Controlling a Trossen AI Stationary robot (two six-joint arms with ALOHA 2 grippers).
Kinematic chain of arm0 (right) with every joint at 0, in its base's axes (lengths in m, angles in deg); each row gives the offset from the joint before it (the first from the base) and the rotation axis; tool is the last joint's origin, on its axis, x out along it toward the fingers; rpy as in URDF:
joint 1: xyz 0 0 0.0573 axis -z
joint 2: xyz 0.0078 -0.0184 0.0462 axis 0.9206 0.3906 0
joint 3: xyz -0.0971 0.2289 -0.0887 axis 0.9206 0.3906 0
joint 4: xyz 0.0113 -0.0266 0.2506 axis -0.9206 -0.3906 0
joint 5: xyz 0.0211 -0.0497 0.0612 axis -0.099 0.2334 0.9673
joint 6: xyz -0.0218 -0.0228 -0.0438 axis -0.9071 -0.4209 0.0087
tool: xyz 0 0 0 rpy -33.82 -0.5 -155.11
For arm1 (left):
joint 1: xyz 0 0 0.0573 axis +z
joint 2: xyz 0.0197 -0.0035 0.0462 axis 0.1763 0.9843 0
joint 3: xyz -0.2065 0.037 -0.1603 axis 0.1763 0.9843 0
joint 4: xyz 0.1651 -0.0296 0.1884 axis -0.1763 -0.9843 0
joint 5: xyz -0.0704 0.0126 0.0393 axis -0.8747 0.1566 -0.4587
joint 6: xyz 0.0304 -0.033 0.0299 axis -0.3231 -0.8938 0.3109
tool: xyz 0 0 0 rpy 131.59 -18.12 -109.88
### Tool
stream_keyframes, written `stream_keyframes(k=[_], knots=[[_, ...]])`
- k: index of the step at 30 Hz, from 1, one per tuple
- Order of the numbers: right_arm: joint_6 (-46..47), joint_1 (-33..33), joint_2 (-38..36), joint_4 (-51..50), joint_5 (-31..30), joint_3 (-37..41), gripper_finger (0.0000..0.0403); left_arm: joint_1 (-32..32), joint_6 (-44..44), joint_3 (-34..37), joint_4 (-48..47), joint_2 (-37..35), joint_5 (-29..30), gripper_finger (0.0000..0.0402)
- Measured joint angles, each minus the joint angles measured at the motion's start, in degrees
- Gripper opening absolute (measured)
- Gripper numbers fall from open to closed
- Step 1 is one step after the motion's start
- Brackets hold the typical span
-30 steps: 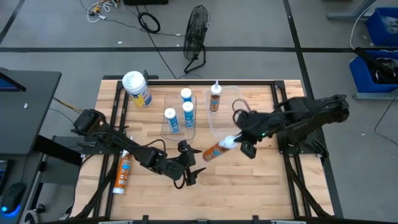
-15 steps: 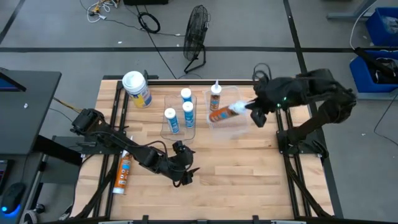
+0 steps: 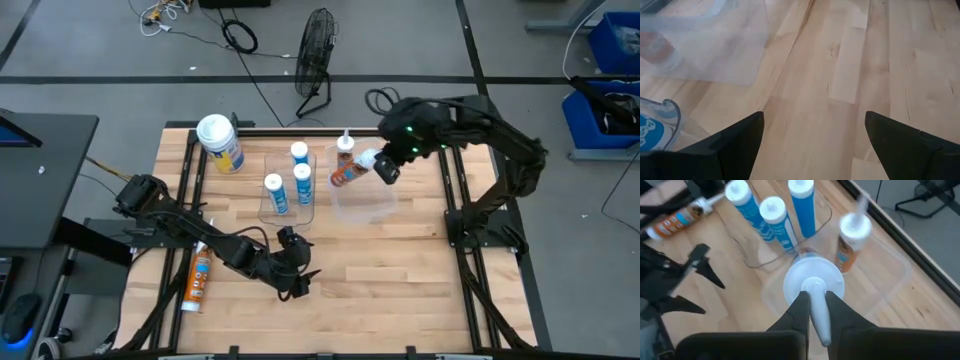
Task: Pick & place silicon tubes, Sealant and Lysol wipes
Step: Put the right orange sealant into the right transparent bin
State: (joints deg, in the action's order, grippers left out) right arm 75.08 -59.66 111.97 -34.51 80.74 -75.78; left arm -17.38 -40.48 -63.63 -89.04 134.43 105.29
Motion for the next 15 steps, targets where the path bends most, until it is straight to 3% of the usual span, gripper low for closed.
stream_keyframes(k=[15], knots=[[-4.53,6.08,5.8,-0.45,3.27,0.78,0.0022,1.01,1.83,0.0,0.04,0.0,-0.02,0.0352]])
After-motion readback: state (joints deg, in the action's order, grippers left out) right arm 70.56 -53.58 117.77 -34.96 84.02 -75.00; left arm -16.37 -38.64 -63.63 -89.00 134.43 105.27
